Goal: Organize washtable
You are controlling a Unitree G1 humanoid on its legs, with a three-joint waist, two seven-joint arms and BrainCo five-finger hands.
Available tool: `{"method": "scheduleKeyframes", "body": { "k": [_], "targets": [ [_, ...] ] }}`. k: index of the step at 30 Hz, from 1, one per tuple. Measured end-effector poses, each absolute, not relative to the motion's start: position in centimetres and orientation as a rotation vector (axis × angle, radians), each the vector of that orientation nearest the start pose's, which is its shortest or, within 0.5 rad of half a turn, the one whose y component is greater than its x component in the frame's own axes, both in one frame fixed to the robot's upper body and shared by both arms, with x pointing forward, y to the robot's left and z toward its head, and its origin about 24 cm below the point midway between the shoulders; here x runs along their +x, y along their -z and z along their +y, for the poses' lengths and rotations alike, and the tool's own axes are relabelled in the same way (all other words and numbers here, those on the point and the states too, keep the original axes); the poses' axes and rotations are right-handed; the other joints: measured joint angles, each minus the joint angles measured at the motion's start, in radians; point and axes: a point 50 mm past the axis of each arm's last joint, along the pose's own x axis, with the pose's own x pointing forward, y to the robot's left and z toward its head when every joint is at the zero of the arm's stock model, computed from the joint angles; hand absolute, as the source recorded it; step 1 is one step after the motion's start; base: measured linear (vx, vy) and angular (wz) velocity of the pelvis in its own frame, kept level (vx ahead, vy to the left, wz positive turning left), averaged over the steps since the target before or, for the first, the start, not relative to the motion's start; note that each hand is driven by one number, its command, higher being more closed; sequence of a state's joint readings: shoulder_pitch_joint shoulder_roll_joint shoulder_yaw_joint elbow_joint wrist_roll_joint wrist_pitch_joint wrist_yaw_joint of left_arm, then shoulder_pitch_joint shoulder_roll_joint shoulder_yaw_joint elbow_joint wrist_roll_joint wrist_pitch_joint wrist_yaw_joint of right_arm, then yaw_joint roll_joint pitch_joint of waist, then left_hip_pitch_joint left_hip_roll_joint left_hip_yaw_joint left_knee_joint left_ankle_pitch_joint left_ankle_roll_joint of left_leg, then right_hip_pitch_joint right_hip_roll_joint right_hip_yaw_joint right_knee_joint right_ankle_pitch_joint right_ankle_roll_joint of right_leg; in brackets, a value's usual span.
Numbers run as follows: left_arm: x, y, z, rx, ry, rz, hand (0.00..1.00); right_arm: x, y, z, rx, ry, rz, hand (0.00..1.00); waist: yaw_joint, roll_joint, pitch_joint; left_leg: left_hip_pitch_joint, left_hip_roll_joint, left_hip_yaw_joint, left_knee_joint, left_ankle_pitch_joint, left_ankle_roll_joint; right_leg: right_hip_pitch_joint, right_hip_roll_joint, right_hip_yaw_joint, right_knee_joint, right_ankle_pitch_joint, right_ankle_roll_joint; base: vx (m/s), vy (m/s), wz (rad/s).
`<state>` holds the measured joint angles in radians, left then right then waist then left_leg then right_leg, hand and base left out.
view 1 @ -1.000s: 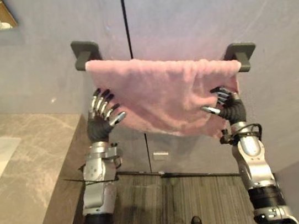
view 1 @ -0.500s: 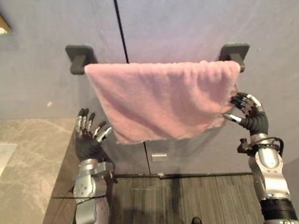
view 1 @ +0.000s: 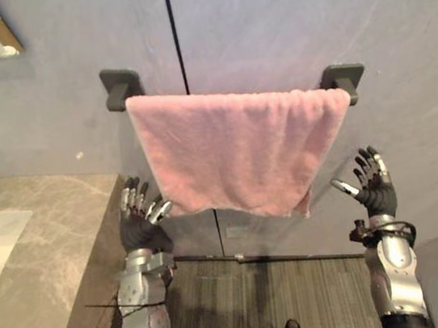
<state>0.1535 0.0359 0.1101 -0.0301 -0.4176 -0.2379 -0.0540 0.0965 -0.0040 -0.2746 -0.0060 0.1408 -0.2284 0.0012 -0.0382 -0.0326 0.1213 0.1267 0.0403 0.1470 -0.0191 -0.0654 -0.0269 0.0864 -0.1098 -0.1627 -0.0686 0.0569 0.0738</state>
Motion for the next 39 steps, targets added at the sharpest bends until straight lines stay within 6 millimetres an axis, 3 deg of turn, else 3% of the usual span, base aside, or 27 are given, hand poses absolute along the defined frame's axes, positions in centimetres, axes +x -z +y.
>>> {"method": "scheduleKeyframes", "body": {
  "k": [8,11,15,22,30,39],
  "targets": [
    [19.3,-0.5,17.2,-0.299,-0.049,0.017,0.00,18.6,-1.1,-21.0,0.051,0.274,0.001,0.00,0.005,0.011,-0.008,0.007,0.015,0.025,0.004,-0.010,-0.004,0.005,0.001,-0.001,0.016,-0.008,0.000,-0.05,-0.023,-0.04],
    [18.2,2.2,16.7,-0.261,-0.036,0.150,0.00,17.0,1.0,-20.1,0.029,0.239,0.112,0.00,0.004,0.020,-0.019,0.012,0.020,0.031,0.009,-0.015,-0.006,-0.002,0.000,-0.001,0.046,-0.028,0.002,0.00,0.000,0.00],
    [16.4,6.1,16.2,-0.145,-0.010,0.355,0.00,14.6,5.8,-19.2,0.005,0.194,0.355,0.00,0.015,0.018,-0.044,0.013,0.030,0.037,0.029,-0.023,-0.013,-0.004,0.003,-0.003,0.070,-0.045,-0.001,0.00,0.000,0.00],
    [12.5,11.2,16.4,-0.004,-0.043,0.656,0.00,10.6,10.6,-18.5,0.009,0.182,0.639,0.00,0.027,0.021,-0.068,0.027,0.033,0.047,0.036,-0.025,-0.017,-0.004,0.001,0.000,0.104,-0.063,-0.002,-0.03,-0.012,-0.01],
    [9.0,14.0,17.7,0.026,-0.139,0.858,0.00,7.0,13.4,-18.9,0.024,0.262,0.844,0.00,0.030,0.011,-0.079,0.031,0.035,0.057,0.035,-0.025,-0.017,-0.003,0.002,0.004,0.111,-0.063,-0.002,-0.05,-0.012,-0.01],
    [8.9,14.7,17.5,0.053,-0.134,0.903,0.00,5.8,14.3,-19.5,0.046,0.313,0.918,0.00,0.042,0.014,-0.092,0.055,0.034,0.081,0.017,-0.024,-0.018,-0.002,0.005,0.027,0.109,-0.062,-0.002,0.00,-0.001,-0.08]
  ]
}}
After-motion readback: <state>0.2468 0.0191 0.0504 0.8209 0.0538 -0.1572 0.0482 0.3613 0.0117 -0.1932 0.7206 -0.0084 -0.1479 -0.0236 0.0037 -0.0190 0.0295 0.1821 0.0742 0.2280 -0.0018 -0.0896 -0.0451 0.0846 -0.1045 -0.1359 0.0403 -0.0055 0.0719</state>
